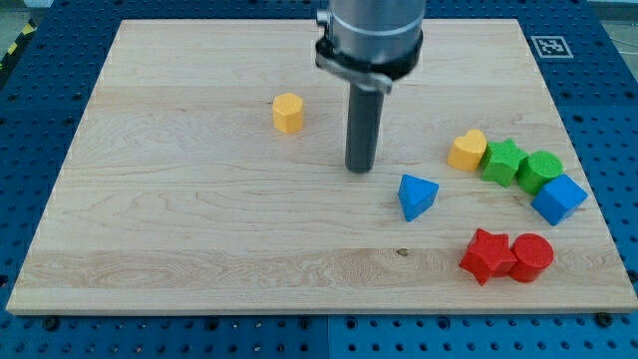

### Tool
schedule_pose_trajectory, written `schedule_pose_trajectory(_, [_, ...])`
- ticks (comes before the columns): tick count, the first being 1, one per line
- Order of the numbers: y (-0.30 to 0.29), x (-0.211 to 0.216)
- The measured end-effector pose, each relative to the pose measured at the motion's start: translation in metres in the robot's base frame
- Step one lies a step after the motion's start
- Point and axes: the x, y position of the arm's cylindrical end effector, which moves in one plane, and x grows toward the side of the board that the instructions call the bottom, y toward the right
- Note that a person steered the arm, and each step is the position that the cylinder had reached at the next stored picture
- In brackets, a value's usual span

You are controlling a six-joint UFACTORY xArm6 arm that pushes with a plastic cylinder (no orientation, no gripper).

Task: Slide the yellow hexagon slightly up

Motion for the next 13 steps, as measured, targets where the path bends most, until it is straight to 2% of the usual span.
schedule_pose_trajectory(1, [-0.008, 0.01])
schedule_pose_trajectory(3, [-0.037, -0.062])
schedule_pose_trajectory(5, [-0.113, -0.086])
schedule_pose_trajectory(6, [-0.111, -0.111])
schedule_pose_trajectory(8, [-0.037, -0.118])
schedule_pose_trajectory(9, [-0.037, -0.156])
schedule_pose_trajectory(12, [-0.046, -0.157])
schedule_pose_trajectory(13, [-0.042, -0.129])
